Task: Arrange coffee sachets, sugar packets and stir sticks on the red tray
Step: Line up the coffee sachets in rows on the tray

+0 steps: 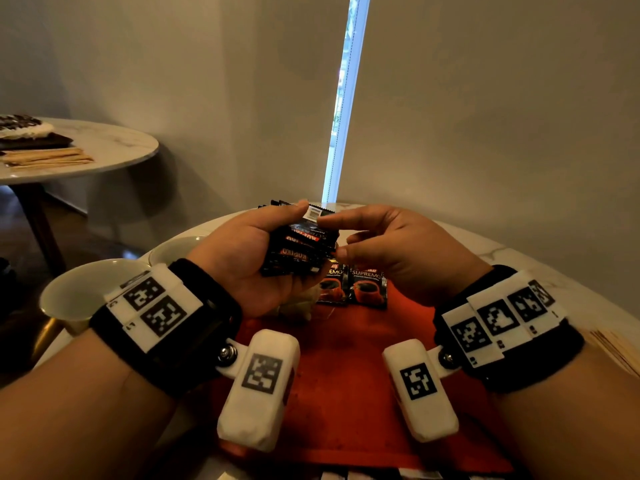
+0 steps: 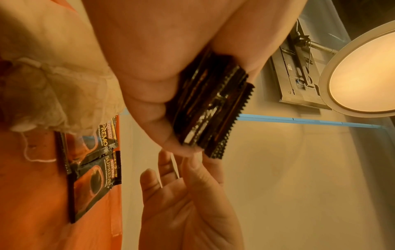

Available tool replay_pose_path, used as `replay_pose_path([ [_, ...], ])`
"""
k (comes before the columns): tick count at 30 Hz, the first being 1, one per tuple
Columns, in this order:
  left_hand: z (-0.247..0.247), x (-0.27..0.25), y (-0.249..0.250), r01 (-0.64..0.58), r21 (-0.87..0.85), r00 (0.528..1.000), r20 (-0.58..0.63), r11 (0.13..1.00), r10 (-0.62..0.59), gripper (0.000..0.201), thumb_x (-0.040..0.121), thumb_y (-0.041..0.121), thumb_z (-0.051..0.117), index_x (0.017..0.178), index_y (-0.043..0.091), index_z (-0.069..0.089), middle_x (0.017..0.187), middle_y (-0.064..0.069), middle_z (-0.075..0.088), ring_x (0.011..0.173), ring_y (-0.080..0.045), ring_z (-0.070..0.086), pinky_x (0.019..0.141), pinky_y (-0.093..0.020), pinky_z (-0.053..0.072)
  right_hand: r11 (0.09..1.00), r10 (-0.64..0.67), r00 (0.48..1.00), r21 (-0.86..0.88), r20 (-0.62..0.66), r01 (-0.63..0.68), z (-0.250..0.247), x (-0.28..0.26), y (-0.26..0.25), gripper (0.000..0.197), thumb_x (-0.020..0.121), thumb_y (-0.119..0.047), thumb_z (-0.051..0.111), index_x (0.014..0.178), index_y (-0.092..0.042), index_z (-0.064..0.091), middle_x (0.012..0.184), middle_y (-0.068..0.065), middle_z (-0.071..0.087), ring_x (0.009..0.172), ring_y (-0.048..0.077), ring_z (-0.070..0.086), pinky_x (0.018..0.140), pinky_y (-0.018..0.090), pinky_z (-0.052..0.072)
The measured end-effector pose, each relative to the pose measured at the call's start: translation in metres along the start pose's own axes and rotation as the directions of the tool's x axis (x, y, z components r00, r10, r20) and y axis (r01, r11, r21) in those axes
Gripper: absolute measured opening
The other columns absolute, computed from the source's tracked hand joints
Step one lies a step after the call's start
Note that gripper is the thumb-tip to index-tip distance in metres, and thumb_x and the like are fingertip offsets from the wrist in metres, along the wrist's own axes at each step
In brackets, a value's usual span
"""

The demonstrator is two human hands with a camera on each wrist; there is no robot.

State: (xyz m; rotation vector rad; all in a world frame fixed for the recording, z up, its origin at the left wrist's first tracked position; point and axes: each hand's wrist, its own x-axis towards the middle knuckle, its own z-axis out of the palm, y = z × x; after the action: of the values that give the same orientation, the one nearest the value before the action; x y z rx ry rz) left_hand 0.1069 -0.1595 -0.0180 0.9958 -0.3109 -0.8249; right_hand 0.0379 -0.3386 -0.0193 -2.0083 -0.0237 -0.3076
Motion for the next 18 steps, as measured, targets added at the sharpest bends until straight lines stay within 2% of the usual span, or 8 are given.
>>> replay_pose_path([
  [3,-0.0004,0.0001,0.0009,0.008,-0.006,1.000,0.011,1.000,-0.008,0.033,0.090,0.037,0.057,0.099,0.006,0.066,0.086,-0.013,0.070,0.070,-0.021,0.067,0.072,-0.032,0.053,0.999,-0.004,1.000,-0.034,-0.028,0.003,-0.0011,-0.0001,0.0021,0.039,0.076,-0.011,0.081,0.098,-0.044,0.079,0.101,-0.013,0.075,0.103,0.018,0.060,0.103,0.056,0.048],
  [7,-0.0008,0.0010,0.0013,0.027,-0.022,1.000,-0.006,0.999,-0.027,0.037,0.091,0.040,0.056,0.101,0.006,0.066,0.086,-0.013,0.069,0.070,-0.022,0.065,0.070,-0.032,0.052,1.000,-0.016,0.999,-0.004,-0.041,0.016,0.0004,0.0006,0.0025,0.031,0.071,-0.021,0.081,0.097,-0.037,0.080,0.108,0.002,0.076,0.110,0.035,0.066,0.101,0.059,0.049],
  [10,-0.0010,0.0011,0.0012,0.059,-0.042,0.998,-0.015,0.997,-0.059,0.032,0.093,0.033,0.055,0.104,0.005,0.065,0.087,-0.014,0.068,0.073,-0.022,0.063,0.069,-0.031,0.053,0.997,-0.061,0.995,0.041,-0.081,0.064,0.0000,0.0004,0.0044,0.027,0.079,-0.006,0.078,0.088,-0.032,0.082,0.106,0.001,0.076,0.107,0.027,0.069,0.101,0.056,0.051],
  [13,-0.0011,0.0005,0.0007,0.076,-0.058,0.997,-0.015,0.995,-0.077,0.035,0.094,0.028,0.054,0.117,0.004,0.064,0.090,-0.014,0.068,0.072,-0.022,0.066,0.065,-0.030,0.056,0.994,-0.100,0.990,0.033,-0.101,0.104,0.0000,0.0011,0.0070,0.032,0.083,-0.001,0.074,0.083,-0.032,0.082,0.104,-0.003,0.075,0.104,0.021,0.070,0.099,0.048,0.054],
  [15,-0.0010,0.0009,0.0005,0.081,-0.067,0.997,-0.006,0.994,-0.082,0.042,0.093,0.029,0.054,0.125,0.003,0.061,0.095,-0.014,0.067,0.072,-0.021,0.066,0.066,-0.030,0.056,0.991,-0.132,0.982,0.013,-0.132,0.135,0.0014,0.0012,0.0075,0.031,0.084,-0.001,0.074,0.081,-0.030,0.082,0.099,-0.007,0.075,0.100,0.016,0.071,0.093,0.036,0.057],
  [18,0.0000,0.0006,0.0015,0.098,-0.070,0.995,-0.007,0.993,-0.099,0.041,0.092,0.035,0.053,0.117,0.005,0.064,0.095,-0.015,0.067,0.073,-0.020,0.062,0.071,-0.032,0.048,0.982,-0.163,0.962,0.062,-0.220,0.180,0.0041,0.0003,0.0061,0.030,0.086,0.001,0.071,0.077,-0.027,0.078,0.083,-0.009,0.075,0.081,0.007,0.071,0.075,0.019,0.055],
])
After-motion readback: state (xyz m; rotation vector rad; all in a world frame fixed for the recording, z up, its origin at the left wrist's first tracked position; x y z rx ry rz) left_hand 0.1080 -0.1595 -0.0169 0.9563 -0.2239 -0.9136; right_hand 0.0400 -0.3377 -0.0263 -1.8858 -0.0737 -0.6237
